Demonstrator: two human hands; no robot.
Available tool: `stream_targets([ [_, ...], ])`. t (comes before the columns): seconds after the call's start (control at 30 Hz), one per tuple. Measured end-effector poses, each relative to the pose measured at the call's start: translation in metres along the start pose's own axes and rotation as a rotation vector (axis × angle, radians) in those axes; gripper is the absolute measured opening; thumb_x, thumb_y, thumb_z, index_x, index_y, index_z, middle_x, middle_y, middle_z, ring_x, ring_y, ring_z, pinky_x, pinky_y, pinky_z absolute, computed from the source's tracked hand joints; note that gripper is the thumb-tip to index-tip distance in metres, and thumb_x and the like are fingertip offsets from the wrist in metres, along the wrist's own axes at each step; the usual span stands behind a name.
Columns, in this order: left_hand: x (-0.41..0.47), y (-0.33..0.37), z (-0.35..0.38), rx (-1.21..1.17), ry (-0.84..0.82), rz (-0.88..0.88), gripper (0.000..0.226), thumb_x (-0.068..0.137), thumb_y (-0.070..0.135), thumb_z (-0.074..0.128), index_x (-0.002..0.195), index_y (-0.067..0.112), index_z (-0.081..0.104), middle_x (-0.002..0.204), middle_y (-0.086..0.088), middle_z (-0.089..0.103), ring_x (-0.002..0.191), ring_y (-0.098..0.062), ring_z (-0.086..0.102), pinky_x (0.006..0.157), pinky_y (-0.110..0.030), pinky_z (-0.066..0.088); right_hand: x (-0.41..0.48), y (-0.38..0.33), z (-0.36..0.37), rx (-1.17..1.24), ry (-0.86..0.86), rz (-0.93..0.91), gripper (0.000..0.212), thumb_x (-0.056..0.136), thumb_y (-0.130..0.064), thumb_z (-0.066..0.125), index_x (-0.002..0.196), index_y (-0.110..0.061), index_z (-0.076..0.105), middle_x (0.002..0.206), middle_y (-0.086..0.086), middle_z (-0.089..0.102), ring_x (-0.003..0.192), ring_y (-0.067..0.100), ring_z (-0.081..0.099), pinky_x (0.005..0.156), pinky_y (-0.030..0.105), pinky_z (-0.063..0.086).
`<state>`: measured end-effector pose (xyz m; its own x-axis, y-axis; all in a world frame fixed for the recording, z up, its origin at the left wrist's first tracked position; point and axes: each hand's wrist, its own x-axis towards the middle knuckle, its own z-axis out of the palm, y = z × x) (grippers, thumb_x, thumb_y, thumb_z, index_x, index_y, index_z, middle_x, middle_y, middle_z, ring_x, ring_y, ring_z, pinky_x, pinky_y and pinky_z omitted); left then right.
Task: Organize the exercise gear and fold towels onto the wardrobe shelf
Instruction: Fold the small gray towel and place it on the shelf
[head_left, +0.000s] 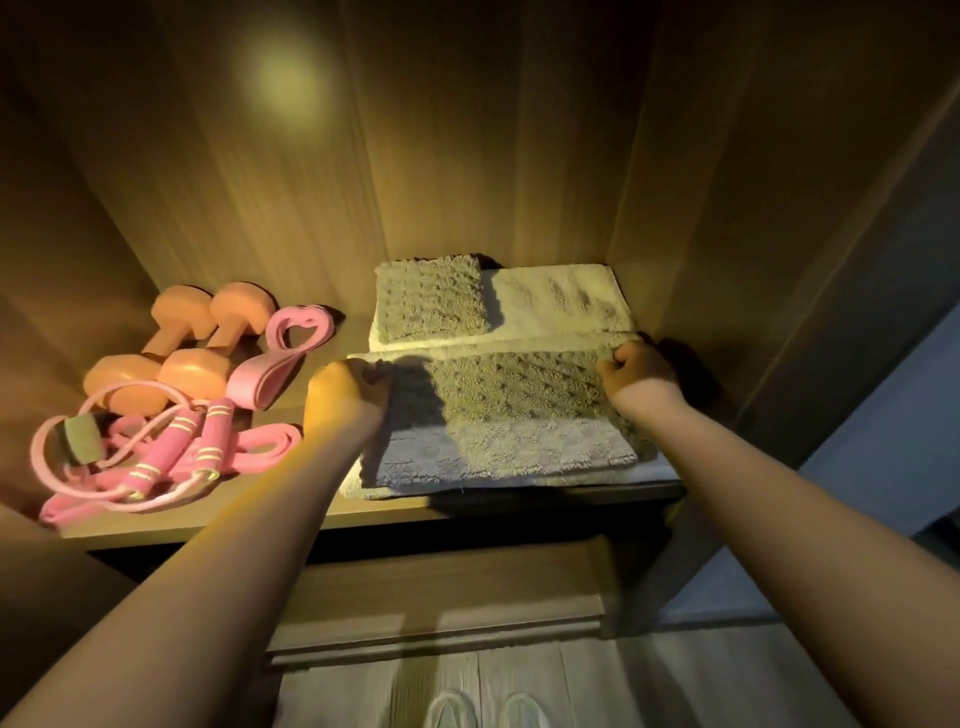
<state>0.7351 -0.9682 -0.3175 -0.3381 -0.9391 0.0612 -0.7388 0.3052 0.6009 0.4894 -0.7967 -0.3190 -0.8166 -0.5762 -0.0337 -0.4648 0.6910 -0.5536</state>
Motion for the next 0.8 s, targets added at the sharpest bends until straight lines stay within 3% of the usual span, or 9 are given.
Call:
stream_targets([
  [0.1,0.014,0.01,-0.001,0.036,-0.151,-0.114,0.017,0.097,0.033,0.055,0.09,0.017,0.056,0.09,-0.006,0.058,0.089,-0.026,0.057,0.076,-0.032,0.047,0.004,-0.002,0.005,-0.017,-0.012,0.026,0.038,0.098,-0.022,0.047,0.062,-0.018,0.035,0.061,0.002,0.035,0.055,0.019,0.036,0.05,0.027,0.026],
  [0.17,0.021,0.013,-0.005,-0.081,-0.242,-0.212,0.019,0.095,0.028,0.059,0.084,0.014,0.053,0.096,-0.008,0.059,0.096,-0.027,0.058,0.089,-0.037,0.052,0.005,-0.004,0.001,0.0,-0.062,0.051,0.037,0.094,-0.019,0.051,0.061,-0.019,0.034,0.059,0.001,0.035,0.052,0.017,0.034,0.048,0.027,0.025],
  [0.3,0.023,0.012,-0.01,-0.152,-0.223,-0.211,0.026,0.088,0.017,0.069,0.068,0.018,0.053,0.071,-0.001,0.053,0.085,-0.026,0.055,0.09,-0.041,0.05,0.004,-0.008,-0.01,-0.017,-0.161,0.089,0.034,0.094,-0.02,0.054,0.064,-0.017,0.039,0.063,0.001,0.038,0.056,0.016,0.037,0.048,0.027,0.027],
  [0.43,0.006,0.008,-0.018,-0.444,-0.168,-0.207,0.022,0.086,0.026,0.072,0.074,0.019,0.055,0.078,0.004,0.056,0.085,-0.018,0.052,0.084,-0.03,0.044,0.0,-0.002,-0.017,0.293,-0.114,0.093,0.012,0.094,-0.019,0.06,0.088,-0.008,0.061,0.072,-0.002,0.049,0.074,0.018,0.049,0.067,0.026,0.04],
  [0.5,-0.012,0.004,-0.029,-0.518,-0.075,-0.162,0.02,0.083,0.026,0.075,0.08,0.016,0.059,0.083,0.001,0.062,0.083,-0.016,0.055,0.075,-0.028,0.043,-0.015,0.005,-0.026,0.567,-0.059,0.089,0.01,0.09,-0.017,0.068,0.097,-0.009,0.067,0.078,-0.003,0.057,0.077,0.016,0.053,0.071,0.027,0.044],
  [0.6,-0.052,0.001,-0.056,-0.571,-0.022,-0.022,0.021,0.08,0.014,0.077,0.09,0.017,0.058,0.085,-0.004,0.064,0.07,-0.012,0.056,0.059,-0.02,0.044,-0.05,0.018,-0.046,0.722,-0.042,0.024,0.017,0.084,-0.012,0.075,0.087,-0.023,0.062,0.088,-0.002,0.063,0.085,0.016,0.06,0.07,0.027,0.05],
  [0.67,-0.079,0.0,-0.078,-0.583,-0.075,0.071,0.031,0.08,0.008,0.076,0.1,0.023,0.057,0.092,-0.004,0.062,0.076,-0.011,0.058,0.065,-0.019,0.048,-0.077,0.026,-0.061,0.803,-0.067,-0.074,0.027,0.083,-0.002,0.072,0.094,-0.023,0.059,0.083,-0.003,0.059,0.078,0.011,0.059,0.061,0.019,0.049],
  [0.73,-0.108,-0.001,-0.101,-0.508,-0.173,0.134,0.034,0.083,0.008,0.074,0.109,0.025,0.061,0.1,-0.002,0.063,0.088,-0.011,0.061,0.074,-0.021,0.05,-0.104,0.037,-0.076,0.912,-0.172,-0.127,0.04,0.083,0.009,0.066,0.108,-0.022,0.061,0.084,-0.001,0.064,0.082,0.012,0.063,0.066,0.018,0.052],
  [0.8,-0.139,-0.003,-0.122,-0.421,-0.248,0.157,0.021,0.084,0.012,0.072,0.101,0.023,0.067,0.099,0.0,0.067,0.092,-0.012,0.062,0.077,-0.023,0.049,-0.133,0.047,-0.089,0.869,-0.289,-0.144,0.043,0.083,0.01,0.063,0.111,-0.022,0.067,0.091,-0.001,0.071,0.089,0.013,0.067,0.072,0.022,0.054],
])
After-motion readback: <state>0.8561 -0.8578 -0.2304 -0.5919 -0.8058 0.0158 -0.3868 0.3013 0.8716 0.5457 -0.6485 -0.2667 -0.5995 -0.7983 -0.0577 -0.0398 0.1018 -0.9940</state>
